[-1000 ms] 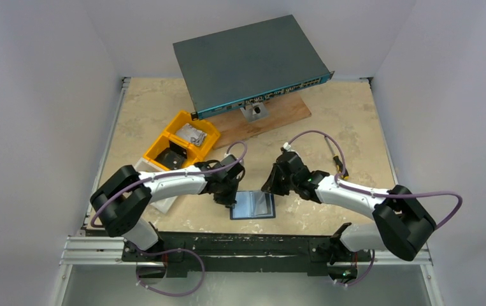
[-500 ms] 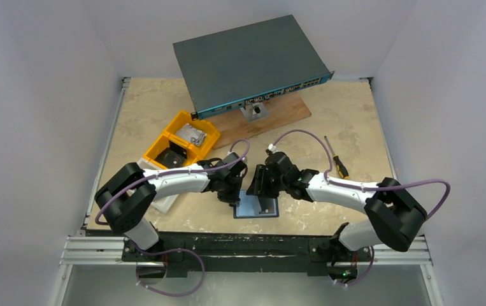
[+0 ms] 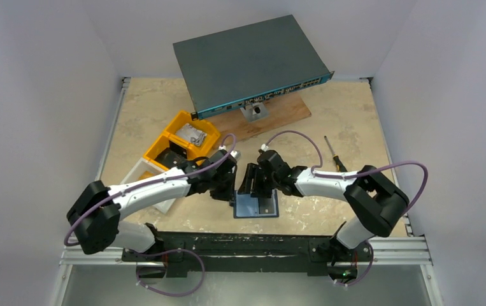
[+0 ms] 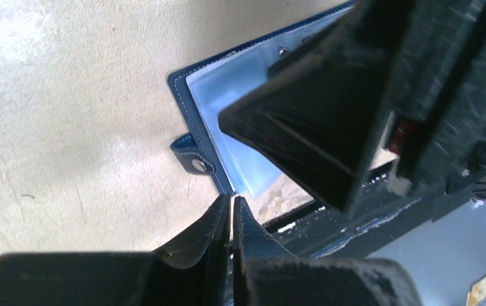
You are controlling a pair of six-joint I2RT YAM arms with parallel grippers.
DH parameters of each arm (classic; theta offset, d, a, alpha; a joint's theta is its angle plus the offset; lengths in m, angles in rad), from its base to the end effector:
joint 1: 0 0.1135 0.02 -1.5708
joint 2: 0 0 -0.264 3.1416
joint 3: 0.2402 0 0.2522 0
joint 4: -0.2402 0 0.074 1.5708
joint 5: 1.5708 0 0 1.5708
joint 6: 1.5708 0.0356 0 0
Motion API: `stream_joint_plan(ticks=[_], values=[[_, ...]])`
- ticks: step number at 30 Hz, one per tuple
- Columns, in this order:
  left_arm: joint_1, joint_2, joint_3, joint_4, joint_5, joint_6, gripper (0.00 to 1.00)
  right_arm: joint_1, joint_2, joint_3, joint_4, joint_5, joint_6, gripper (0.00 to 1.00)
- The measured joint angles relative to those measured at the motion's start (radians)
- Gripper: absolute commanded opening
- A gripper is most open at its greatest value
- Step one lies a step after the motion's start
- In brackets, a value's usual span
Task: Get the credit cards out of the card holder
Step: Remove the credit card from the card holder.
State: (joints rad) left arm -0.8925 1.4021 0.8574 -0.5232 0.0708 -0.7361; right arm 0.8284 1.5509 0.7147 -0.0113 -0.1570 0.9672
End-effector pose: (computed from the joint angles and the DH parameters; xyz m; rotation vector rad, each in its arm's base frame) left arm 0.1669 -0.2111 0.2022 0.2431 2.7770 -0.5885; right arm 0.1958 0.2217 0.1540 0.1055 2.6594 0.9174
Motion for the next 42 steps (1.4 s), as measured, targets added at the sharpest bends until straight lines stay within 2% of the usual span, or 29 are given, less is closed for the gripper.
stream_joint_plan(ticks=[4,9,16,24,29,35,42], values=[[0.0,-0.073,-0.001,-0.032,0.008,0.0,0.09,0.001,0.008,0.011,0.007,-0.001,0.008,0.62],[0.0,-0.08,0.001,-0.036,0.043,-0.002,0.1,0.001,-0.009,0.014,-0.003,0.007,0.02,0.65],[0.002,-0.01,0.033,0.05,0.138,-0.051,0.12,-0.016,-0.192,0.022,-0.11,0.092,0.02,0.63],[0.023,0.135,0.057,0.216,0.249,-0.145,0.14,-0.039,-0.304,-0.03,-0.215,0.172,0.008,0.4],[0.051,0.218,0.054,0.313,0.307,-0.189,0.2,-0.039,-0.341,-0.053,-0.313,0.244,-0.024,0.27],[0.065,0.269,0.043,0.386,0.341,-0.212,0.23,-0.037,-0.348,-0.062,-0.356,0.279,-0.053,0.18],[0.07,0.298,0.023,0.401,0.347,-0.215,0.26,-0.02,-0.325,-0.07,-0.37,0.29,-0.071,0.13]])
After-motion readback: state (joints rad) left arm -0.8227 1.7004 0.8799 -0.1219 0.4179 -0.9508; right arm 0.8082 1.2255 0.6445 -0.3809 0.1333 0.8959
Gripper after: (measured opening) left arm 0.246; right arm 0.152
